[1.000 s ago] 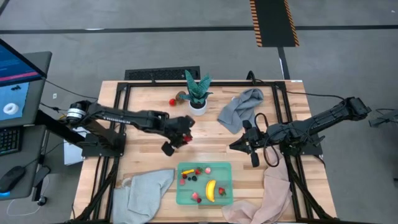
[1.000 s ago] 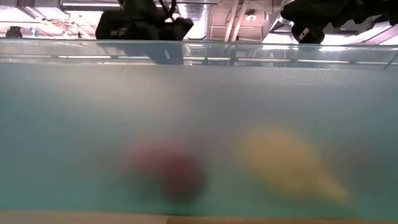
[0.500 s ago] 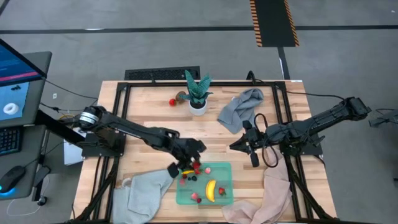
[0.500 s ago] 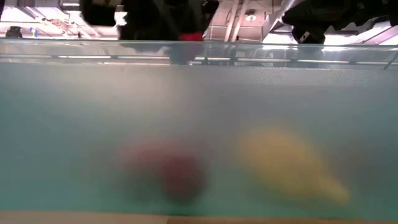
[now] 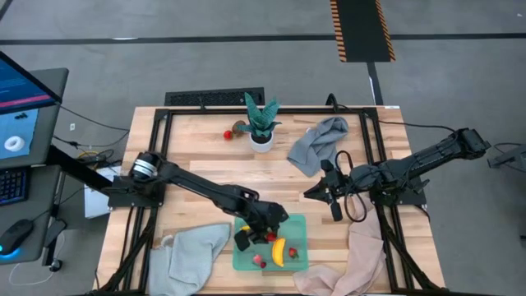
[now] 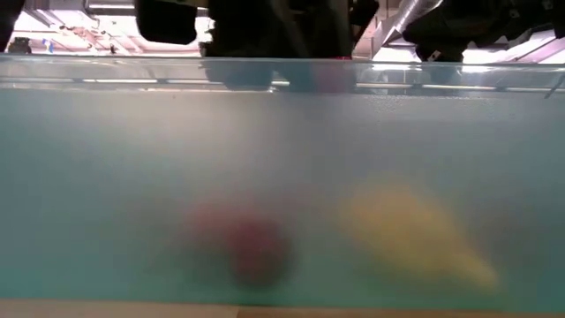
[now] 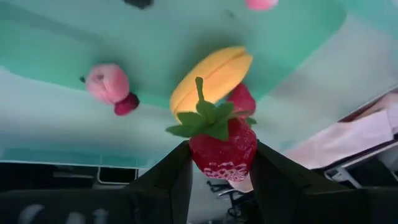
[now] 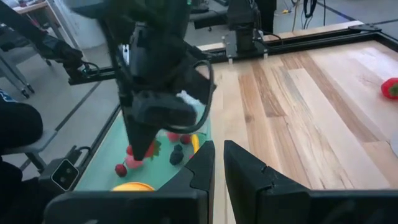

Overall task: Pick and placing Produce into tupperware
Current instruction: Put the red strawberry into the green bin

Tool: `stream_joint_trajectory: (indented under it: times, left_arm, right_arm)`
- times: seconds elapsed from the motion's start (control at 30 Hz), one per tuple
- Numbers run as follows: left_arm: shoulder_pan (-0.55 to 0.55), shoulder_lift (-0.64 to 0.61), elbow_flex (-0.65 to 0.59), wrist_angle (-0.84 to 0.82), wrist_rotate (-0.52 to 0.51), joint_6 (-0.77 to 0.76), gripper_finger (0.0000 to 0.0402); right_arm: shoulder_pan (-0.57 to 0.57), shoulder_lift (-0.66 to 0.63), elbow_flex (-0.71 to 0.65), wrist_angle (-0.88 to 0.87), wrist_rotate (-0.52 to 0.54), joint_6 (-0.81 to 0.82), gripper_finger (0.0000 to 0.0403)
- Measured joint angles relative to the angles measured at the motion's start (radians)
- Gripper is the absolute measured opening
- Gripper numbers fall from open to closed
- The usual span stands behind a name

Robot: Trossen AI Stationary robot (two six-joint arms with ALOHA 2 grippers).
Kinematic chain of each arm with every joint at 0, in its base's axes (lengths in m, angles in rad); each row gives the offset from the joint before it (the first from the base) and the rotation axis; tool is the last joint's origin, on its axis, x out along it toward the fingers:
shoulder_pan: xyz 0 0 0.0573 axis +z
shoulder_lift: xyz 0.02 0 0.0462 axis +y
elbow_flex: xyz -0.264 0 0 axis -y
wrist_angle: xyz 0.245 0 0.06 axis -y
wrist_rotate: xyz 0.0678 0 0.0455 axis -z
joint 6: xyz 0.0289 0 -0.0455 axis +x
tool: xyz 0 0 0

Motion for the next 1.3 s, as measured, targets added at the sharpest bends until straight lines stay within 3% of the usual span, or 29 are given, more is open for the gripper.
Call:
stream_joint_trajectory:
  times: [0.2, 0.53, 0.77, 1.1, 1.3]
  left_arm:
    - [-0.002, 0.048, 0.061, -0.027, 0.011, 0.000, 0.0137]
    - [-0.001, 0.061, 0.075, -0.066, -0.006, 0.002, 0.0236]
    - [0.016, 0.051, 0.082, -0.115, -0.067, -0.001, 0.0258]
    - [0.081, 0.048, 0.323, -0.534, -0.200, 0.027, 0.0259]
    - [0.148, 0.050, 0.371, -0.703, -0.243, 0.031, 0.0258]
  right_arm:
    - [0.000, 0.000, 0.000, -0.014, 0.000, 0.000, 0.0059]
    - [0.000, 0.000, 0.000, -0.019, 0.000, 0.000, 0.0059]
    - [0.000, 0.000, 0.000, -0.019, 0.000, 0.000, 0.0059]
    - [0.000, 0.000, 0.000, -0.027, 0.000, 0.000, 0.0059]
    - [0.000, 0.000, 0.000, -0.029, 0.000, 0.000, 0.0059]
